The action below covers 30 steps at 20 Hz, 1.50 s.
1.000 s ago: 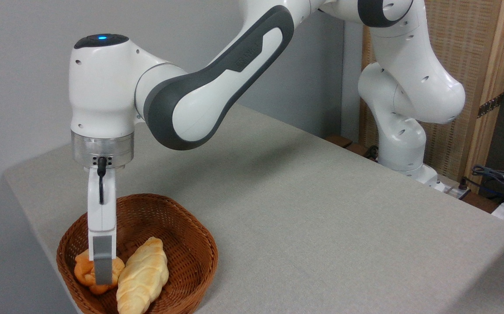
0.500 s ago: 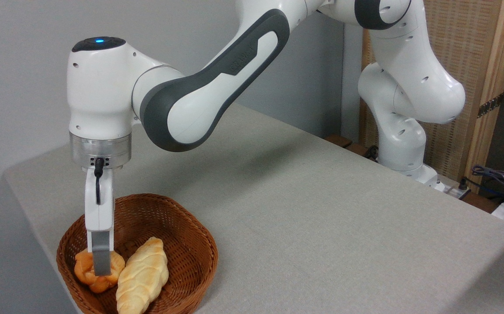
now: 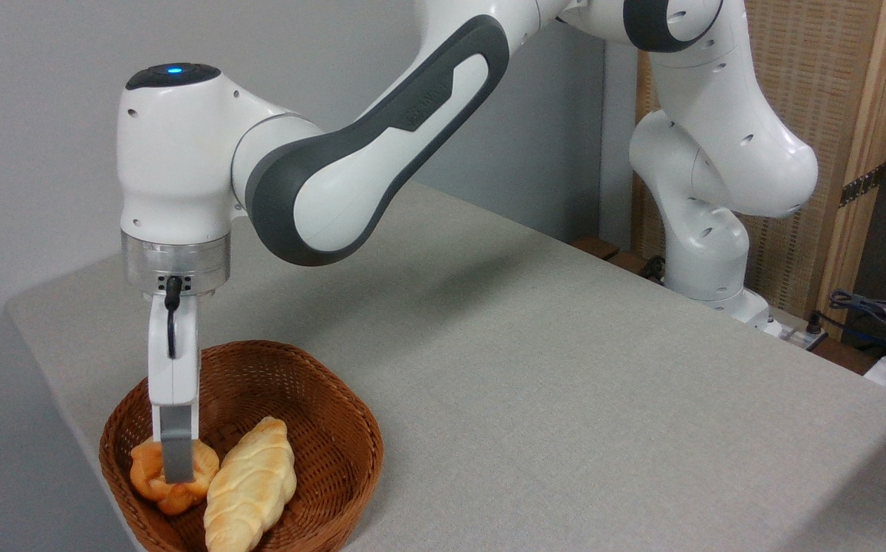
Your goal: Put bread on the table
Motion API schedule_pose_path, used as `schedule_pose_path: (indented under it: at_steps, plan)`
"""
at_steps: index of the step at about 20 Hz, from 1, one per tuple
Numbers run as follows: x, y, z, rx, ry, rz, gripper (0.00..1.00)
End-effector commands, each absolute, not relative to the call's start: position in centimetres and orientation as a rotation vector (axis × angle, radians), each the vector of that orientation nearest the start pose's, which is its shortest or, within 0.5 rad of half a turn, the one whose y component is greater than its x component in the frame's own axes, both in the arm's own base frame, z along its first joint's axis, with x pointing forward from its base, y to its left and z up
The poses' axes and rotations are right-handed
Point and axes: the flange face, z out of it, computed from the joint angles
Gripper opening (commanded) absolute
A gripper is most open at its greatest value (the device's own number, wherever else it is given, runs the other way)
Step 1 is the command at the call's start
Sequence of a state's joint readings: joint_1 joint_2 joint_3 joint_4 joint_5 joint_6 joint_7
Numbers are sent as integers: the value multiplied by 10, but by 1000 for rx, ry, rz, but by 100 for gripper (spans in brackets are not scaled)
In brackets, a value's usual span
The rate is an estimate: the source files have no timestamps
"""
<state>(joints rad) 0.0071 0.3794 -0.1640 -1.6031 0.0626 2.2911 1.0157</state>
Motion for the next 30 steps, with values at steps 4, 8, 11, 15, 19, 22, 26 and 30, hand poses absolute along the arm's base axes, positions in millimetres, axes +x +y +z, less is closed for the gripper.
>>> schedule_pose_path:
  at_steps: [4,8,11,15,19,22,26,30]
  plan:
    - [688,-92,456,-2461,1658,-439,22]
    - [686,-90,459,-2466,1657,-431,21]
    - [679,-86,472,-2485,1654,-403,22]
    - [663,-79,494,-2521,1655,-319,26]
    - [639,-72,522,-2616,1636,-254,26]
    - [618,-52,546,-2742,1523,-177,26]
    - [591,-19,563,-2899,1435,-88,26]
    - [565,3,566,-2996,1379,2,26]
